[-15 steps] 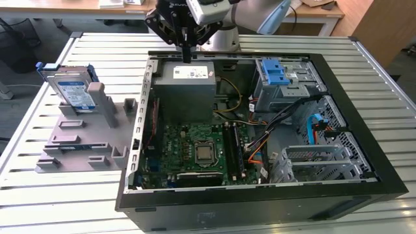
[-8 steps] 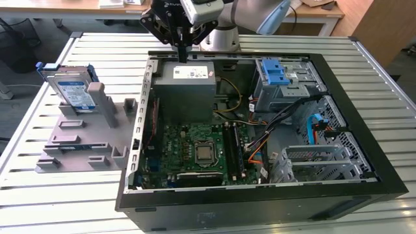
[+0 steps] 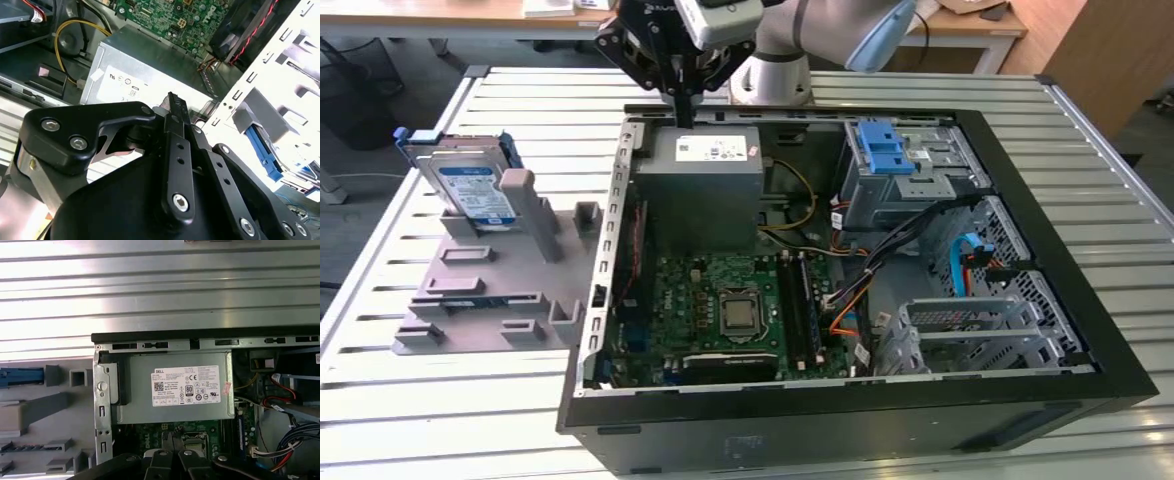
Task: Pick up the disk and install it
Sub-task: 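Reach for the disk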
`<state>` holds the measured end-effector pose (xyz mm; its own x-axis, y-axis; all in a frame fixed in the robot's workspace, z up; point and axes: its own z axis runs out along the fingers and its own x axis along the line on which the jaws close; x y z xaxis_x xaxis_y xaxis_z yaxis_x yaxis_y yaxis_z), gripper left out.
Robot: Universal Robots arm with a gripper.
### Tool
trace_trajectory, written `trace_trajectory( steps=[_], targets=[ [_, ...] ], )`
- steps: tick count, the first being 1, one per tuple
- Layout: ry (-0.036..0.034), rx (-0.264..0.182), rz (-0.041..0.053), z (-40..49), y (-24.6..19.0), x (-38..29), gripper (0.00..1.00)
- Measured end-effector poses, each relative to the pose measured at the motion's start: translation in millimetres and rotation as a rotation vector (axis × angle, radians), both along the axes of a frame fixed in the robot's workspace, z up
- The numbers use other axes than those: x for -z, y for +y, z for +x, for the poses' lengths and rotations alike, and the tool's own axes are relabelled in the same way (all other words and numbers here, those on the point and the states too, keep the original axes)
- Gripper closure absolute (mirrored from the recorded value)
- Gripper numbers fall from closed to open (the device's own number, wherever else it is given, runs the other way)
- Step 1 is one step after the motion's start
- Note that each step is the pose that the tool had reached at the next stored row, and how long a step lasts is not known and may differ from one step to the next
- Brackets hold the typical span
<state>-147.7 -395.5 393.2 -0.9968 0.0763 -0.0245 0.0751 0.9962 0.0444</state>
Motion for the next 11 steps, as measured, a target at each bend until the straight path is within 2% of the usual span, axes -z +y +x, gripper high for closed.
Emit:
trace_trajectory(
  steps=[4, 11],
  targets=[
    [0.0001, 0.000, -0.0002, -3.5, 0.5, -0.1, 0.89],
    [0.0001, 0.000, -0.0001, -4.1, 0.4, 0.0, 0.89]
  ],
)
